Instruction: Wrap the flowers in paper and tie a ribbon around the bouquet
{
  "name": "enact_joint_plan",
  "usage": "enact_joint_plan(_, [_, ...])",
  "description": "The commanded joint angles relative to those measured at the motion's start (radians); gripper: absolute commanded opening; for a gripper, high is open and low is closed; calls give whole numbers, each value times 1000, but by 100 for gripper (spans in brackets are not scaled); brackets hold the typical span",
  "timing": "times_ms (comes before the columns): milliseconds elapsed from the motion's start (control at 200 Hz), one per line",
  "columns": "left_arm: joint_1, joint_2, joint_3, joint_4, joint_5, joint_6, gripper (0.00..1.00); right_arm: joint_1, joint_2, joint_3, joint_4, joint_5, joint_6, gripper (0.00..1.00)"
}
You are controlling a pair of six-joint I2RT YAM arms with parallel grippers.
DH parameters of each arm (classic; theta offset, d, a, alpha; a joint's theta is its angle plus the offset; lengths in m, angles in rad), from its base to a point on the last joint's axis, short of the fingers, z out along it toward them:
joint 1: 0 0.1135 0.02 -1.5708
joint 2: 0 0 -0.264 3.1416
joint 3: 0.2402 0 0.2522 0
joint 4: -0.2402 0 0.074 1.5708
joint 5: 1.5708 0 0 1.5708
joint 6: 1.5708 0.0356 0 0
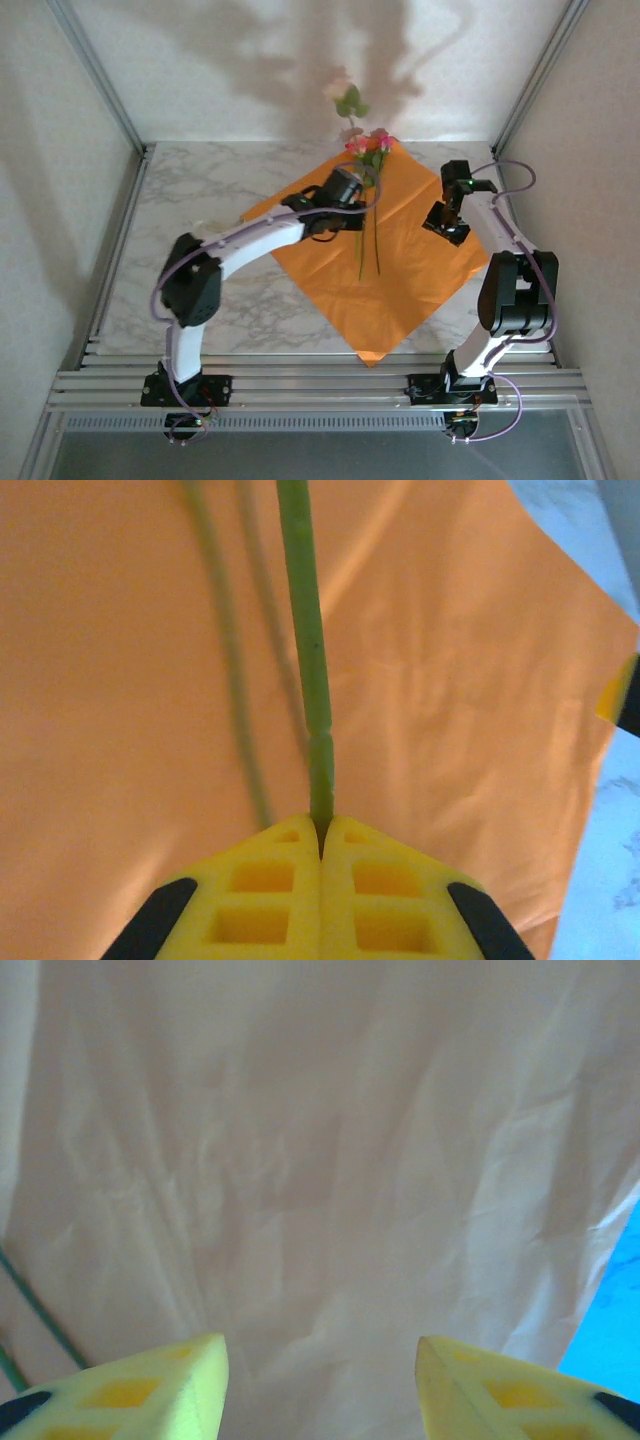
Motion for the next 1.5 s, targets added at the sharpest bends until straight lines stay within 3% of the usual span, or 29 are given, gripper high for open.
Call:
enact_joint_plan(0, [-15, 128, 105, 149, 122, -48, 0, -11, 11, -8, -24, -25, 22, 52])
enact_joint_plan(215, [-20, 317, 232, 134, 153, -101, 0, -15, 13, -19, -23, -47, 17, 52])
enact_joint_plan(481, [-20, 338, 212, 81, 122, -83, 0, -14, 25, -30, -2, -81, 22, 52])
enact_joint_plan(551, [-20, 338, 237, 40, 96, -82, 25, -12, 28, -29, -1, -87, 19, 53])
enact_joint_plan(611, [-21, 321, 262, 2, 63, -85, 38, -2, 25, -26, -3, -83, 12, 53])
enact_joint_plan(686, [-20, 268, 263, -38, 10, -113, 48, 23, 16, -25, -14, -73, 7, 53])
enact_joint_plan(771, [-17, 179, 205, -52, -14, -149, 49, 57, -6, -36, -33, -62, 14, 53])
enact_joint_plan(856, [-2, 83, 86, -48, 25, -192, 44, 97, -50, -73, -47, -55, 31, 53])
enact_joint_plan(946, [24, -5, -97, 11, 157, -234, 29, 160, -105, -117, -60, -56, 22, 51])
enact_joint_plan(1041, [46, -45, -247, 87, 295, -267, 11, 276, -150, -152, -98, -63, -12, 51])
enact_joint_plan(1121, [56, -39, -306, 104, 346, -282, 3, 400, -169, -185, -139, -62, -12, 50])
enact_joint_plan(1266, [89, -32, -447, 195, 366, -355, 0, 590, -182, -279, -138, -107, 43, 51])
enact_joint_plan(1497, [114, -38, -579, 244, 336, -384, 0, 726, -119, -326, -114, -133, 76, 55])
